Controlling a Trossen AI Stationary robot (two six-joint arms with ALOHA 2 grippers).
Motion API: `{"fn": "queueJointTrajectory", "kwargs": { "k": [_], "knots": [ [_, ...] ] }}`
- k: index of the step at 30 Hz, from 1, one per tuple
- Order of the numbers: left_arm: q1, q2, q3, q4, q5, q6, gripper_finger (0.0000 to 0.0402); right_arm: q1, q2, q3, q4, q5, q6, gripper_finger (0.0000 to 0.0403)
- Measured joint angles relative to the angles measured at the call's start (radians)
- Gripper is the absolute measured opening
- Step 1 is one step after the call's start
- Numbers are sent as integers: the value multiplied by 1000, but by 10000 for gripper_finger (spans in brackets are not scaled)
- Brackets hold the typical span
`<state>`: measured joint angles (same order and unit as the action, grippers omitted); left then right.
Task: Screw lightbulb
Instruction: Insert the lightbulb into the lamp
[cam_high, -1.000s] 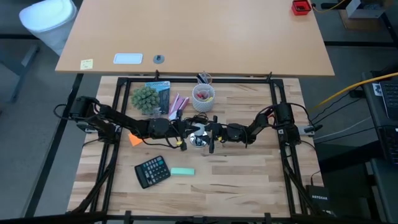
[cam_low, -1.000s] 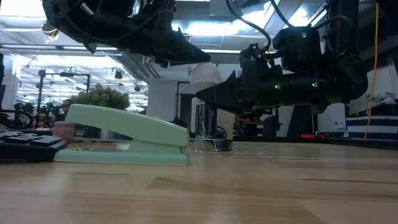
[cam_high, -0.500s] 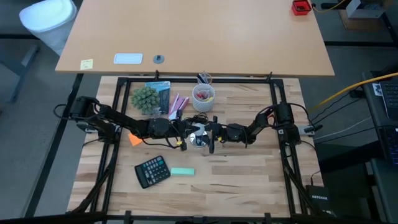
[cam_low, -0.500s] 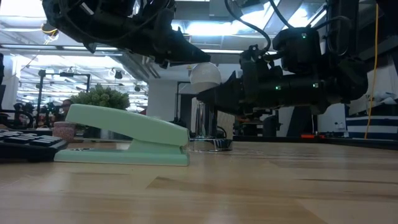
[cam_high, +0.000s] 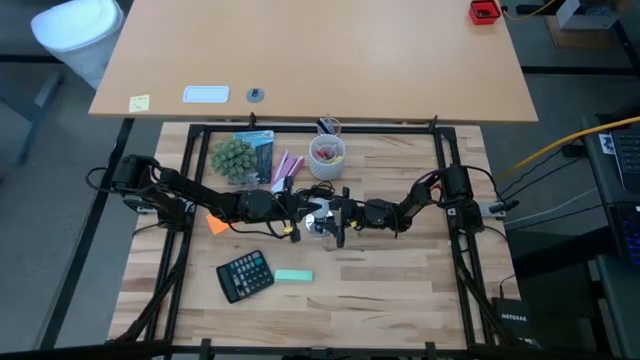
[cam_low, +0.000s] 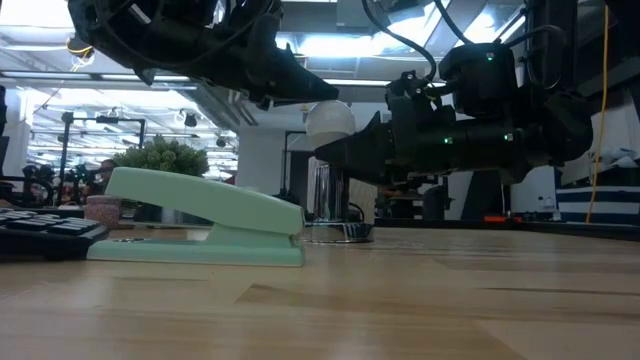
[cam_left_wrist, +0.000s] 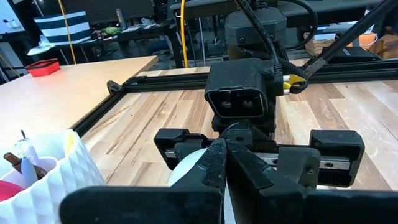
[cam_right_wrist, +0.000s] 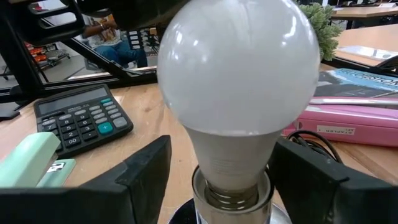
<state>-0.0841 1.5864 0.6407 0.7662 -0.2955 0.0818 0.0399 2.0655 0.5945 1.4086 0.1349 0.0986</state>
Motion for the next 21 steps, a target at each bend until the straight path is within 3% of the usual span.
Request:
{"fn": "queueJointTrajectory", "kwargs": {
  "k": [21],
  "knots": [
    [0, 0, 0, 0, 0, 0, 1, 0, -12, -2, -26, 4, -9, 262]
  ]
}}
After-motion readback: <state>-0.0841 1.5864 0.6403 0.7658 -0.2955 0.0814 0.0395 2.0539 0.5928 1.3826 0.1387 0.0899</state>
